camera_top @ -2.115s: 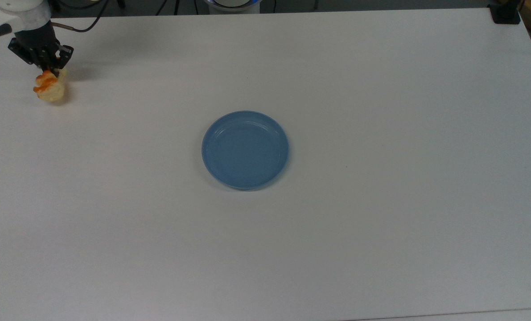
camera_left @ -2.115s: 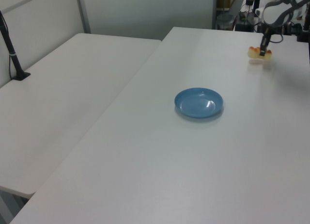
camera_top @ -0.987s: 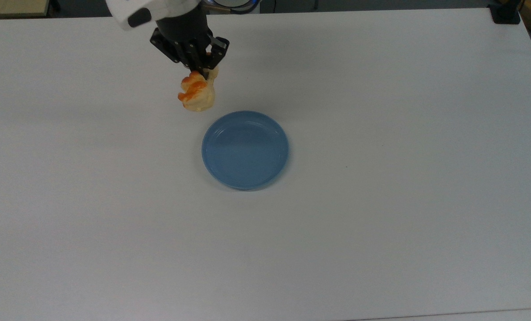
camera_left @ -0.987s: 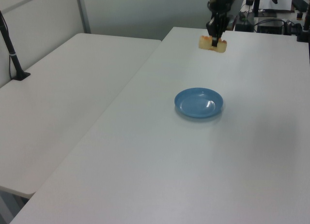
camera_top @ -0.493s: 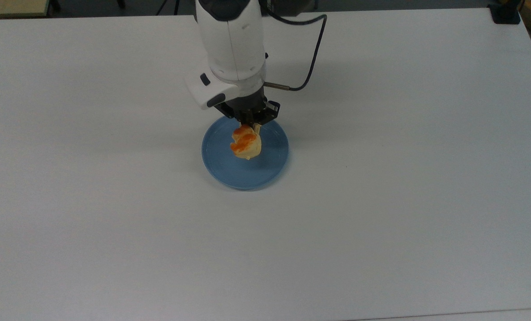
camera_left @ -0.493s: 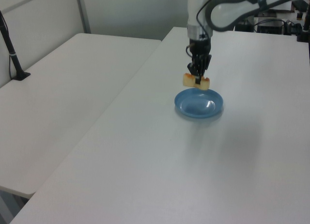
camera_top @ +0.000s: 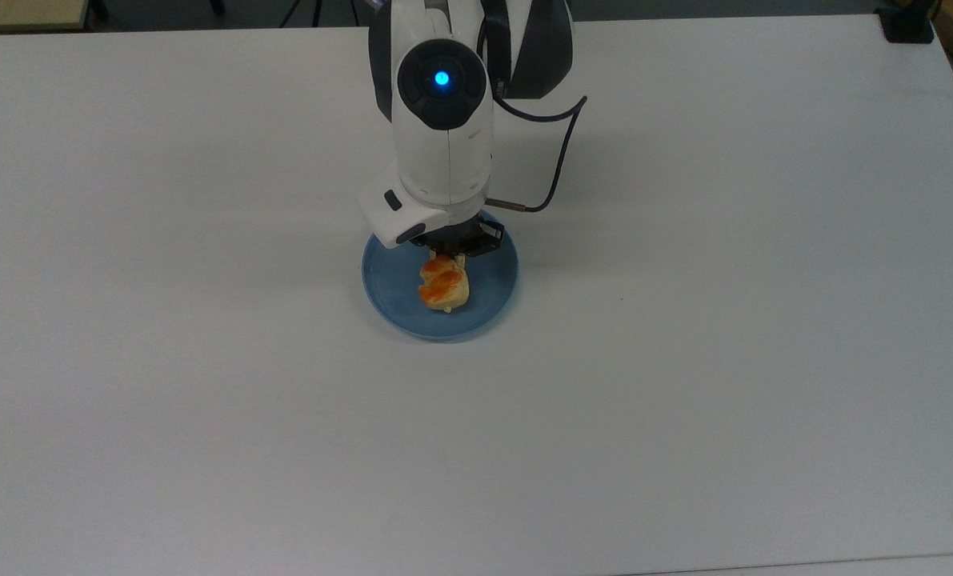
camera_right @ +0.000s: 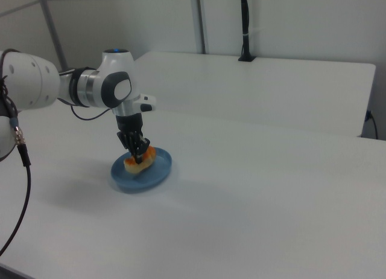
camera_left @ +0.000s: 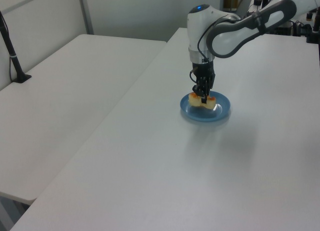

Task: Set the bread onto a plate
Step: 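Lower the bread onto the plate and open the gripper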

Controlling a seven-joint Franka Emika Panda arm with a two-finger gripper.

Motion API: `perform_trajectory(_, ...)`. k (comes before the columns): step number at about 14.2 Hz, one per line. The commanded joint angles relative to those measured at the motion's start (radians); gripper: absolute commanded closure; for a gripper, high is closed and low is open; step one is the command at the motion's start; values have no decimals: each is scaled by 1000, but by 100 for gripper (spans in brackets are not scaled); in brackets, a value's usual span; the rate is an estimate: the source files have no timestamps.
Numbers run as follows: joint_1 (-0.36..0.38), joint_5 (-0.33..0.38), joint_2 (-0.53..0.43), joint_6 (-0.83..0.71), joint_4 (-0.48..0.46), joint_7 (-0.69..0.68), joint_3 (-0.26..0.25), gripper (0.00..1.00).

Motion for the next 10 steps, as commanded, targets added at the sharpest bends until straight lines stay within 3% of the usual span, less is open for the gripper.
perform_trajectory(1,14,-33,-1,21,-13,26,-7,72)
perform_trajectory(2,14,-34,-1,20,-13,26,-7,1)
perform_trajectory(6,3,-34,-23,1,-8,26,-9,0)
perform_trajectory(10,-34,-21,-103,-178,59,50,-21,0)
